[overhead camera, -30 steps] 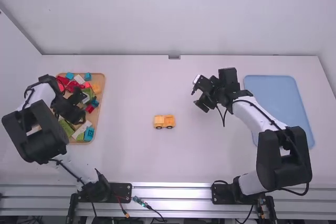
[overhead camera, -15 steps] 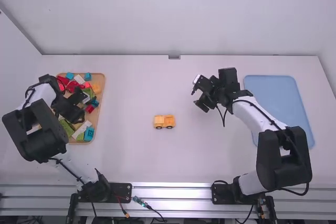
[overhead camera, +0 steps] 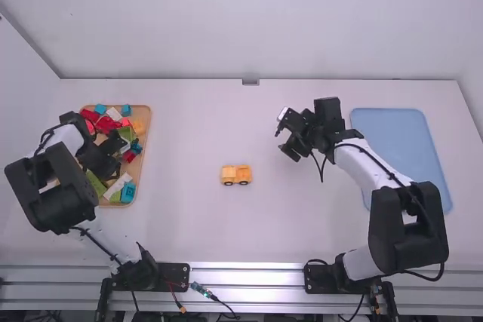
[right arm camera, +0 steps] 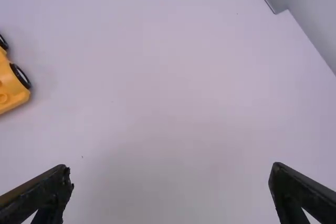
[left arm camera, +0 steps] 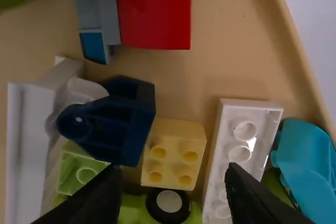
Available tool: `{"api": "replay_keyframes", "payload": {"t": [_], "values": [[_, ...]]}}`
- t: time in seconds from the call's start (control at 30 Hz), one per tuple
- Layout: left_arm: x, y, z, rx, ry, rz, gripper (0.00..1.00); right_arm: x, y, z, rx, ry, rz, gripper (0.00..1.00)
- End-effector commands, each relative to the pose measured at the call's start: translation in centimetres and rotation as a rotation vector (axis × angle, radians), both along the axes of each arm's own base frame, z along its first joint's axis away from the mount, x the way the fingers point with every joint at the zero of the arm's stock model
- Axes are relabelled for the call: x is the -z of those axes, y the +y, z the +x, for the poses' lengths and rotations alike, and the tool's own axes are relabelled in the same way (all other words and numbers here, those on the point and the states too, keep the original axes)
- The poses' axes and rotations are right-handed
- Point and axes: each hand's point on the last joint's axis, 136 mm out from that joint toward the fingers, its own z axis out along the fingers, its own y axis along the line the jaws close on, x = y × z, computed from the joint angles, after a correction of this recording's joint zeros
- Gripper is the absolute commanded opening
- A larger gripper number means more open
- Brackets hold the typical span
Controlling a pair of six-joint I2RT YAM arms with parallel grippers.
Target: Assemble lego blocks to make yellow taxi
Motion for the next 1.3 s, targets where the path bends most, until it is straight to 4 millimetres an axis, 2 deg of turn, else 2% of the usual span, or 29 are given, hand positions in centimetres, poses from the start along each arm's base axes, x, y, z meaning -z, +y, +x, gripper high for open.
{"api": "replay_keyframes", "payload": {"t": [0.0,0.27,0.4,0.57,0.67,0.83,1.03,1.17,1.27], "values": [[0.8,-0.3,-1.0,-0.015,0.031,-0.02,0.56,-2.5,0.3,0.7,-0.002,-0.055,0.019,0.99],[1.2,-0.3,-1.6,-0.041,0.037,-0.035,0.59,-2.5,0.3,0.7,-0.002,-0.056,0.019,0.99],[1.6,-0.9,-1.2,-0.034,0.009,-0.059,0.59,-2.5,0.3,0.7,-0.002,-0.056,0.019,0.99],[1.8,-0.7,-1.0,-0.037,0.0,-0.047,0.56,-2.5,0.3,0.7,-0.002,-0.056,0.019,0.99],[1.7,-0.2,-0.7,-0.046,-0.021,-0.039,0.46,-2.5,0.3,0.7,-0.002,-0.056,0.019,0.99],[1.7,-0.2,-0.8,-0.048,-0.022,-0.042,0.52,-2.5,0.3,0.7,-0.002,-0.056,0.019,0.99],[1.7,0.0,-0.9,-0.048,-0.019,-0.038,0.53,-2.5,0.4,0.8,-0.002,-0.06,0.02,0.99],[1.7,0.3,-0.7,-0.048,-0.03,-0.033,0.52,-2.5,0.4,0.8,-0.002,-0.06,0.02,0.99],[1.7,0.3,-0.7,-0.05,-0.03,-0.032,0.47,-2.5,0.4,0.8,-0.002,-0.06,0.02,0.99]]}}
